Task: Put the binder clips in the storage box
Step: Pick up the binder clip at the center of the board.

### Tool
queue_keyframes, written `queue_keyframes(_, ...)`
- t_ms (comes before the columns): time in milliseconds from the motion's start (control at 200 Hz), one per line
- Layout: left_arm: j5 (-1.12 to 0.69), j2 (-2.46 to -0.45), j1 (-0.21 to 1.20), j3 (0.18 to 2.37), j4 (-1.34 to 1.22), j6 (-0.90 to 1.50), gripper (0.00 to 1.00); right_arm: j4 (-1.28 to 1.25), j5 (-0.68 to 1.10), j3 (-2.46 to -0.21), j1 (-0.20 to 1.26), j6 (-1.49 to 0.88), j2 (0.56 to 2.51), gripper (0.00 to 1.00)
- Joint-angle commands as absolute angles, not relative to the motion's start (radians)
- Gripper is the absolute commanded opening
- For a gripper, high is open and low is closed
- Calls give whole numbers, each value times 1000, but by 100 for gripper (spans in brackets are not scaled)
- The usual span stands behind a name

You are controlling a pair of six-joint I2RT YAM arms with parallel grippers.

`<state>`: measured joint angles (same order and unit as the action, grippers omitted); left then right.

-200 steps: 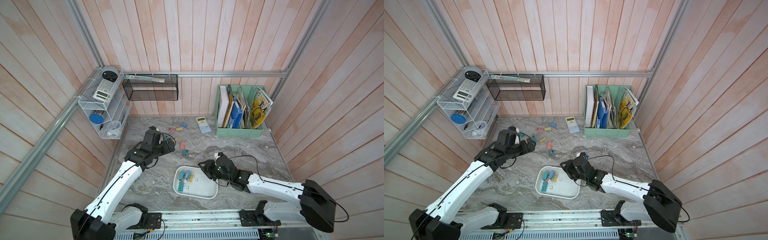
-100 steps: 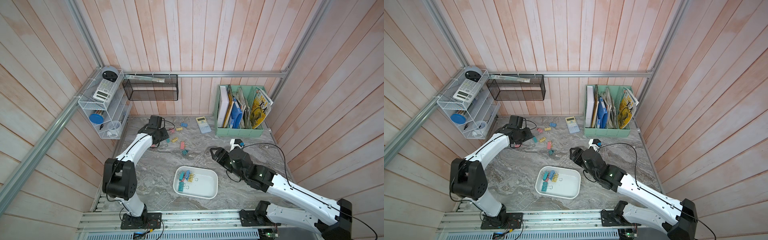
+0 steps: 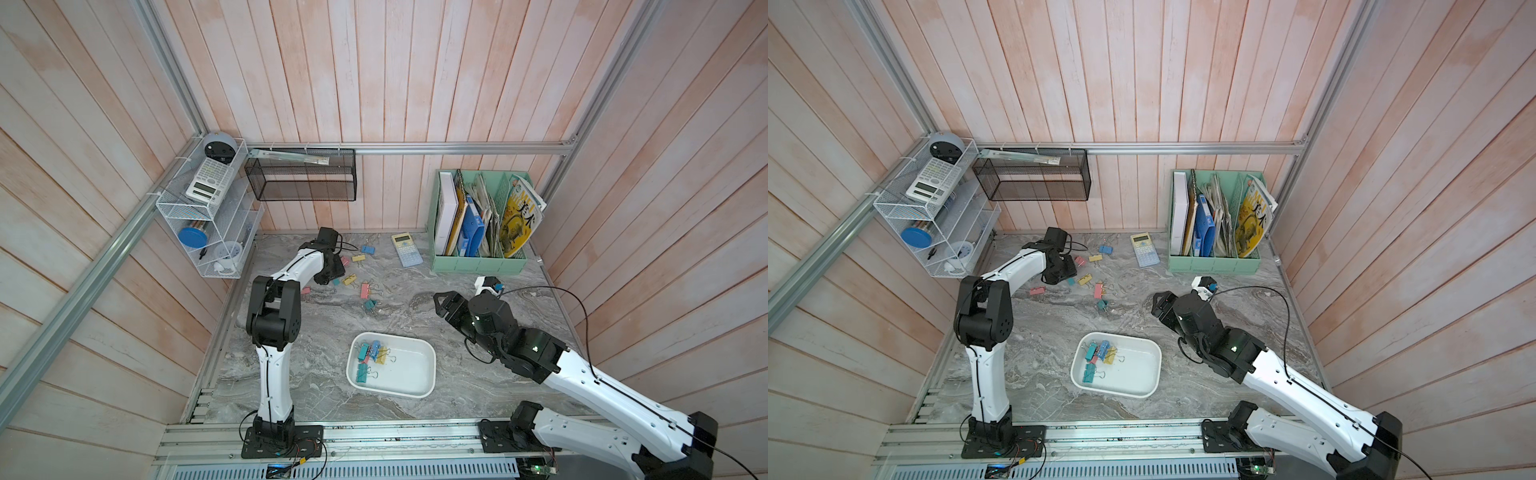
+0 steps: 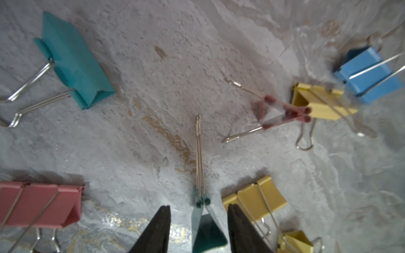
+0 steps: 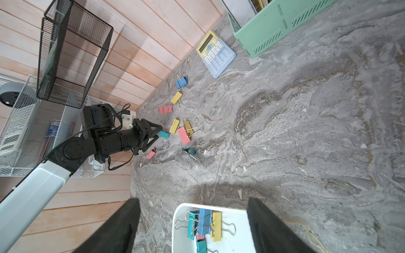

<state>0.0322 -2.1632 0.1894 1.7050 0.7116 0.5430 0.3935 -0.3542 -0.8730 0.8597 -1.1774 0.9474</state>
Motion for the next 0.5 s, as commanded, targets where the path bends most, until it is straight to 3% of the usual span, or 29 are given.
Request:
queue_keyframes(0, 16, -2183, 184, 1753, 769, 513, 37, 409, -345, -899, 835, -1163, 971, 83)
queue_keyframes(225, 12, -2111, 178, 1732, 834, 470, 15, 370, -138, -963, 704, -1143, 1091, 83)
queue_keyframes(495, -92, -1968, 143, 1652, 913, 432, 10, 355, 51, -1089, 627, -1053, 1253, 83)
